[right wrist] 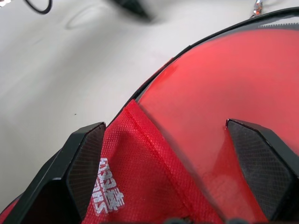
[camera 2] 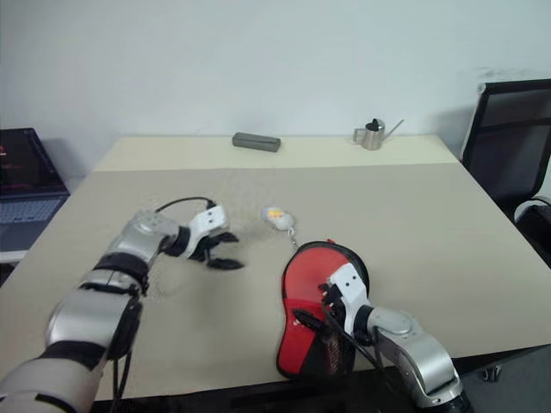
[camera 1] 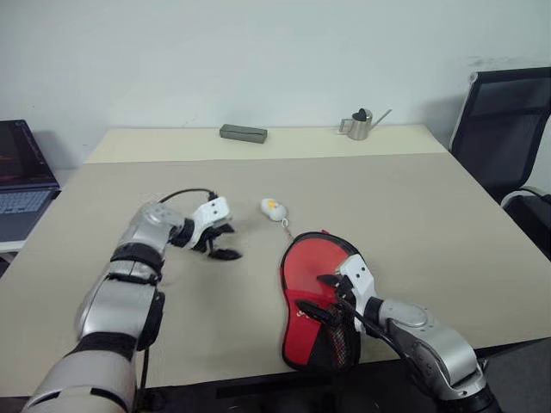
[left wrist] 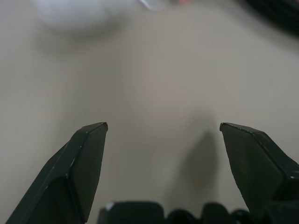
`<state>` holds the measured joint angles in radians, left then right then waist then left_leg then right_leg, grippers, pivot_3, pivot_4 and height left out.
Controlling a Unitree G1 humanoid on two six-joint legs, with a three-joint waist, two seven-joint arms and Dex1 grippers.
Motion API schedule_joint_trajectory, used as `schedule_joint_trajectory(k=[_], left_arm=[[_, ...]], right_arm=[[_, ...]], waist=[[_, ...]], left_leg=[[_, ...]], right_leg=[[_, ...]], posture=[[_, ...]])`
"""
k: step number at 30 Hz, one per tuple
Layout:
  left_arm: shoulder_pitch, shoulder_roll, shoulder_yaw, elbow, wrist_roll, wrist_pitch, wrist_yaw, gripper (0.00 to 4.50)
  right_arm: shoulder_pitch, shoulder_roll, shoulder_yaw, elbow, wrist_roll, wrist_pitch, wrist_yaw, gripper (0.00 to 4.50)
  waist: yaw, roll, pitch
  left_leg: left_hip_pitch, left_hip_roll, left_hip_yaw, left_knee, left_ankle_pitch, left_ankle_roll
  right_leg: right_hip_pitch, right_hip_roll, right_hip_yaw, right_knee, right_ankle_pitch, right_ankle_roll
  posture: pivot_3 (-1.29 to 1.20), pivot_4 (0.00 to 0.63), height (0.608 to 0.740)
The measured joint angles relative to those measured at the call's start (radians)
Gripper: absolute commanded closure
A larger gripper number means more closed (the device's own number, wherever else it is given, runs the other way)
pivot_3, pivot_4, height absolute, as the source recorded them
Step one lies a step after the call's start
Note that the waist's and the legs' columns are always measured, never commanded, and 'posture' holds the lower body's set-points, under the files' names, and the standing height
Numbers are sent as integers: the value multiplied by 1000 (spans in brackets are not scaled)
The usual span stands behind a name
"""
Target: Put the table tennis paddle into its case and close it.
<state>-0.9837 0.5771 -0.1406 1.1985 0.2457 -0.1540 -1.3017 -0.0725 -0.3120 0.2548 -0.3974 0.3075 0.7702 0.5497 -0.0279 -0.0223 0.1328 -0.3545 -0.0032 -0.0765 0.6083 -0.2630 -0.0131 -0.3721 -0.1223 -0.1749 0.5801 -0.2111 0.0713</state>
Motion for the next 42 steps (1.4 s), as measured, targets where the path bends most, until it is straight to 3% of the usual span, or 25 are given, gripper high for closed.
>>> schedule_joint_trajectory(k=[4,8,14,20,26,32,42], left_arm=[[105,69,11,-161,-68,37,-123,298],[242,94,84,-472,-237,252,-192,298],[372,142,138,-932,-421,531,-179,298],[420,146,133,-1151,-501,672,-110,298],[428,141,103,-1293,-563,757,-56,298],[450,95,31,-1310,-554,753,28,298],[450,-1,-44,-1268,-493,606,140,141]], right_arm=[[0,-7,-22,0,36,7,22,0],[-6,-77,-56,-41,101,50,78,0],[-43,-204,-120,-138,244,166,168,0],[-126,-311,-229,-179,384,228,231,0],[-151,-403,-298,-128,451,243,286,0],[-122,-546,-312,-43,387,148,379,0],[-127,-592,-325,43,312,-6,435,0]], waist=[[1,1,0],[8,2,1],[27,11,6],[30,11,8],[31,10,8],[38,7,6],[41,6,7]], left_leg=[[-1,2,0,0,-1,-2],[-5,1,-2,0,-2,-3],[-6,-2,-2,1,-2,-3],[-7,-3,-1,1,-2,-3],[-7,-5,1,1,-2,-3],[-7,-5,3,2,-2,-3],[-7,-5,5,2,-2,-3]], right_leg=[[0,-1,2,-1,0,0],[-1,-1,3,-3,-1,-1],[-1,-1,4,-4,-1,-2],[-1,0,2,-4,-2,-3],[0,0,3,-5,-2,-3],[1,0,3,-5,-2,-4],[3,2,3,-5,-2,-3]], posture=[[0,150,740],[0,150,740],[0,150,740],[0,150,740],[0,150,740],[0,150,740],[0,150,740]])
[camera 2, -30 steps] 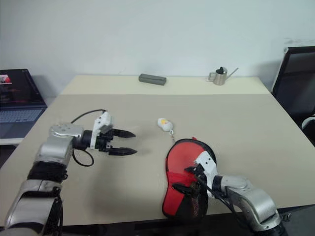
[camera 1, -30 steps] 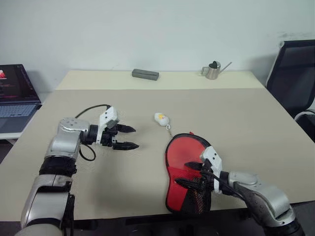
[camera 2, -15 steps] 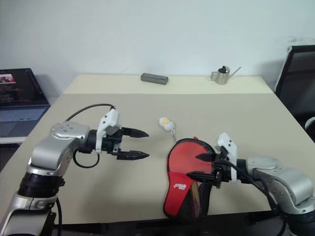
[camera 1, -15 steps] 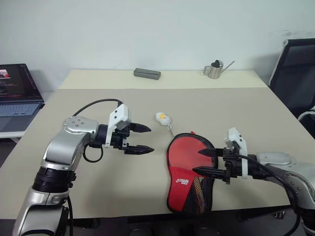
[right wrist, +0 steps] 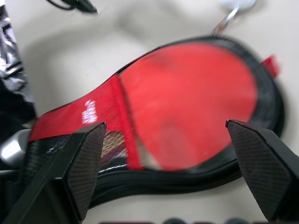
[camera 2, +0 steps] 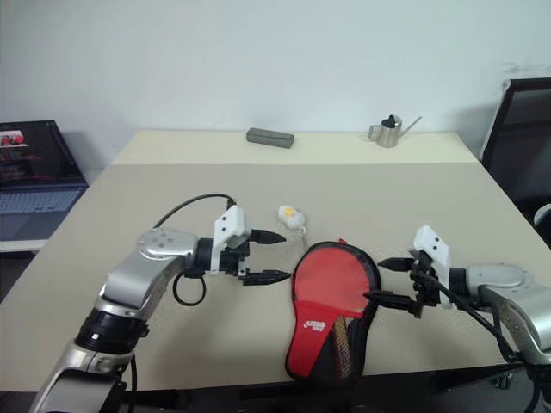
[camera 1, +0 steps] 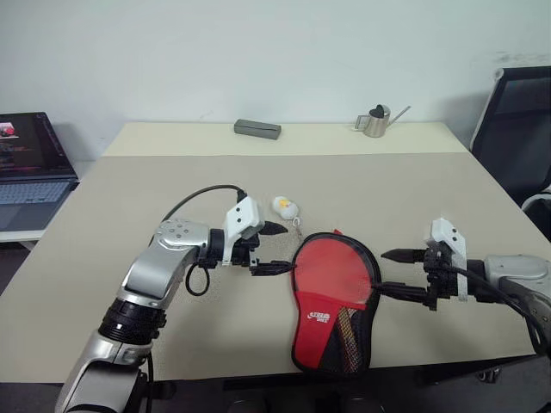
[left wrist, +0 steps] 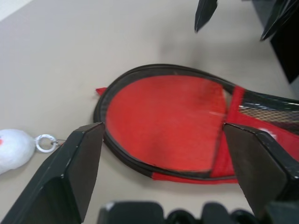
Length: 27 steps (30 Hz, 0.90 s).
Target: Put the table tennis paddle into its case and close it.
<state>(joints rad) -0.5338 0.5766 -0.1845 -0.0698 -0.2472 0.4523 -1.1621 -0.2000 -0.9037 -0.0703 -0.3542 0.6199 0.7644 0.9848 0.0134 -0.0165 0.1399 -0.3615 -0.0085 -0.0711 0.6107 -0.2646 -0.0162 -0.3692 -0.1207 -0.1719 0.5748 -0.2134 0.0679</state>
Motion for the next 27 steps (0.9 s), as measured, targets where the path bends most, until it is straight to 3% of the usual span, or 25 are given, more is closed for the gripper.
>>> schedule_joint_trajectory(k=[6,17,22,27], left_arm=[[-10,-87,-93,18,34,-94,17,141],[-58,-245,-193,291,162,-228,101,141],[-24,-270,-204,332,188,-256,126,141],[12,-272,-197,331,197,-290,160,141]], right_arm=[[-99,0,-25,65,-9,-15,-2,0],[-262,-14,-78,132,7,57,-58,0],[-374,49,-66,169,2,79,-122,0],[-567,247,43,298,-67,80,-227,0]], waist=[[8,0,0],[10,0,0],[8,1,-1],[-1,5,-5]], left_leg=[[0,0,-1,2,0,0],[0,0,0,3,0,0],[1,0,0,3,0,0],[4,1,1,3,1,1]], right_leg=[[0,0,1,0,0,0],[1,1,1,1,1,1],[1,2,1,1,1,0],[1,2,2,4,1,1]], posture=[[0,150,740],[0,150,740],[0,150,740],[0,150,740]])
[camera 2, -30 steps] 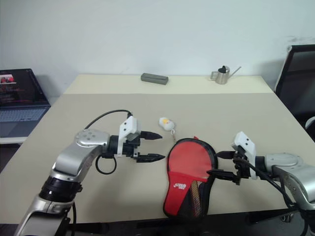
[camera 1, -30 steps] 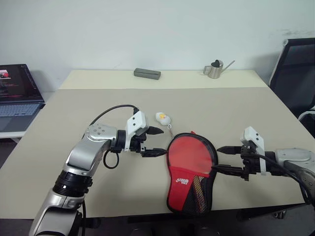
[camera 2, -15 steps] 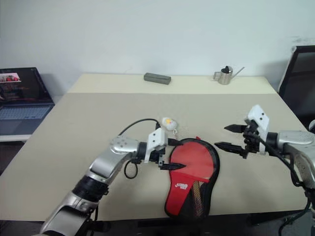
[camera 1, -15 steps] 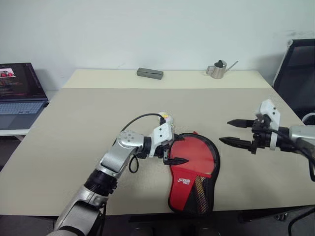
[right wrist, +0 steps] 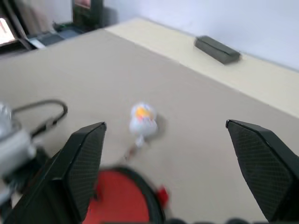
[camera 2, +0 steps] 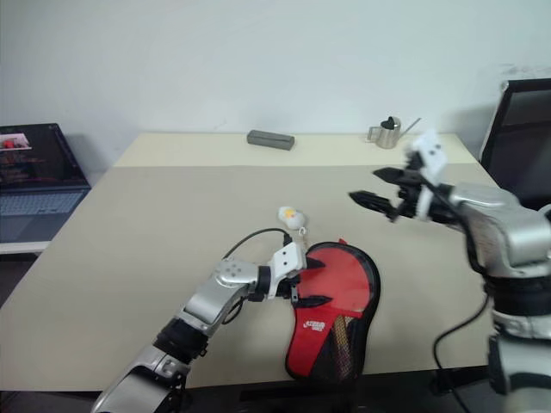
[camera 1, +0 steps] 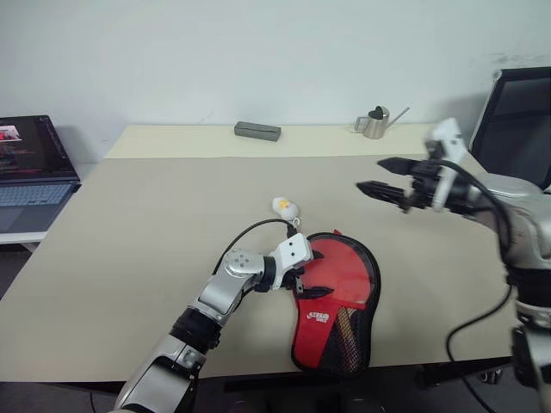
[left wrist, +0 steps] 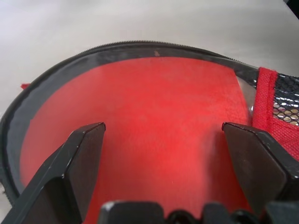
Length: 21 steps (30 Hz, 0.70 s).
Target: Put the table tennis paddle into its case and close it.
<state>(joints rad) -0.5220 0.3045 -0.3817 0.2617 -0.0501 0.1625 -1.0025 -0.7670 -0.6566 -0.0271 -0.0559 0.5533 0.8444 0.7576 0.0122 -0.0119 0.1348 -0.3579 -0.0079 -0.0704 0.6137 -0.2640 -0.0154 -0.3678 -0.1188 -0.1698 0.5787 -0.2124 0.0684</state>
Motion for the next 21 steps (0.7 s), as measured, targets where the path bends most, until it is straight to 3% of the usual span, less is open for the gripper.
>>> schedule_joint_trajectory(k=[4,9,16,21], left_arm=[[17,-10,3,-15,0,0,27,141],[47,-15,12,-42,-1,12,59,141],[65,-14,17,-62,0,27,81,141],[80,-19,15,-73,1,32,98,141]], right_arm=[[-101,147,98,128,-70,-7,-50,0],[-274,319,213,441,-218,-86,-96,0],[-385,470,292,869,-409,-319,-110,0],[-473,597,280,1133,-479,-466,-162,0]], waist=[[-4,0,-1],[-8,0,-2],[-17,0,-2],[-21,0,-3]], left_leg=[[0,-1,0,0,0,0],[2,-2,2,0,0,0],[5,-1,5,0,0,0],[11,-1,13,-2,0,0]], right_leg=[[0,0,1,1,0,0],[-1,3,11,2,0,0],[-2,11,28,5,-1,-2],[-4,14,44,15,-3,-6]], posture=[[0,150,740],[0,150,740],[0,150,740],[0,150,740]])
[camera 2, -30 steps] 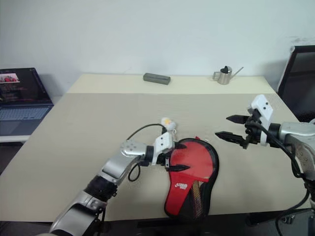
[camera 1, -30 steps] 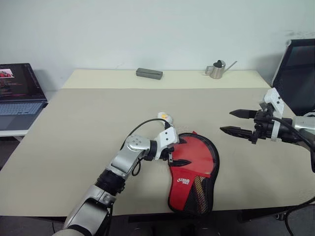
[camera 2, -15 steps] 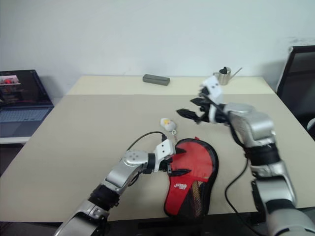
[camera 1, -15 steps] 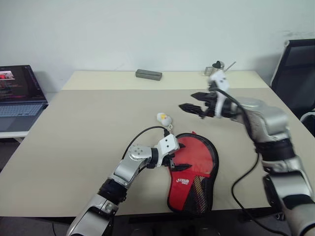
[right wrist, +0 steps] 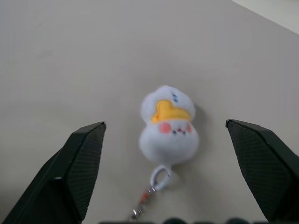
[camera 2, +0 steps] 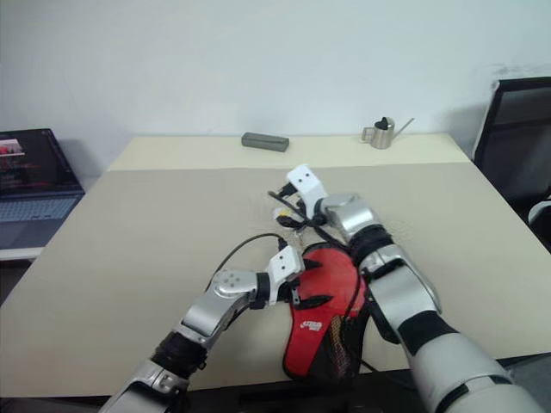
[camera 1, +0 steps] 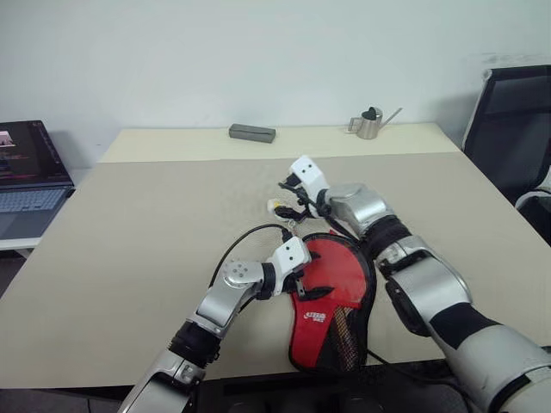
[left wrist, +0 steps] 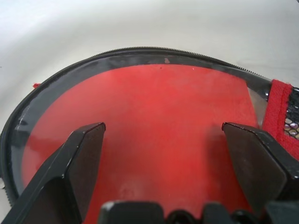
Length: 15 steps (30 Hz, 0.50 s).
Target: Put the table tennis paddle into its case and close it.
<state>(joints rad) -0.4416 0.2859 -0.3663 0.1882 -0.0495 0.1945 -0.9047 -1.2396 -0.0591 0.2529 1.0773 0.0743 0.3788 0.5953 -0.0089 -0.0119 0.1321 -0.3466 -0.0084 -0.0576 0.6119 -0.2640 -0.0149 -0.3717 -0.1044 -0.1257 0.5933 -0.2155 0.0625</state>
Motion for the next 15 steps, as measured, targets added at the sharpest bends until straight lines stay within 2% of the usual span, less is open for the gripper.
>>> schedule_joint_trajectory(k=[4,10,15], left_arm=[[9,1,-1,-8,3,3,6,141],[30,5,-1,-42,7,20,26,141],[61,22,0,-91,12,37,47,141]], right_arm=[[-40,58,-22,105,-28,-73,-23,0],[-55,147,-34,223,-114,-186,-188,0],[-55,169,-34,270,-183,-220,-277,0]], waist=[[0,-3,-2],[-2,-3,-2],[-11,-5,-3]], left_leg=[[0,0,0,0,0,0],[1,1,1,0,0,0],[1,1,0,-1,0,0]], right_leg=[[-1,4,9,0,-2,-3],[-1,5,12,1,-3,-6],[-2,16,34,2,-6,-15]], posture=[[0,150,740],[0,150,740],[0,150,740]])
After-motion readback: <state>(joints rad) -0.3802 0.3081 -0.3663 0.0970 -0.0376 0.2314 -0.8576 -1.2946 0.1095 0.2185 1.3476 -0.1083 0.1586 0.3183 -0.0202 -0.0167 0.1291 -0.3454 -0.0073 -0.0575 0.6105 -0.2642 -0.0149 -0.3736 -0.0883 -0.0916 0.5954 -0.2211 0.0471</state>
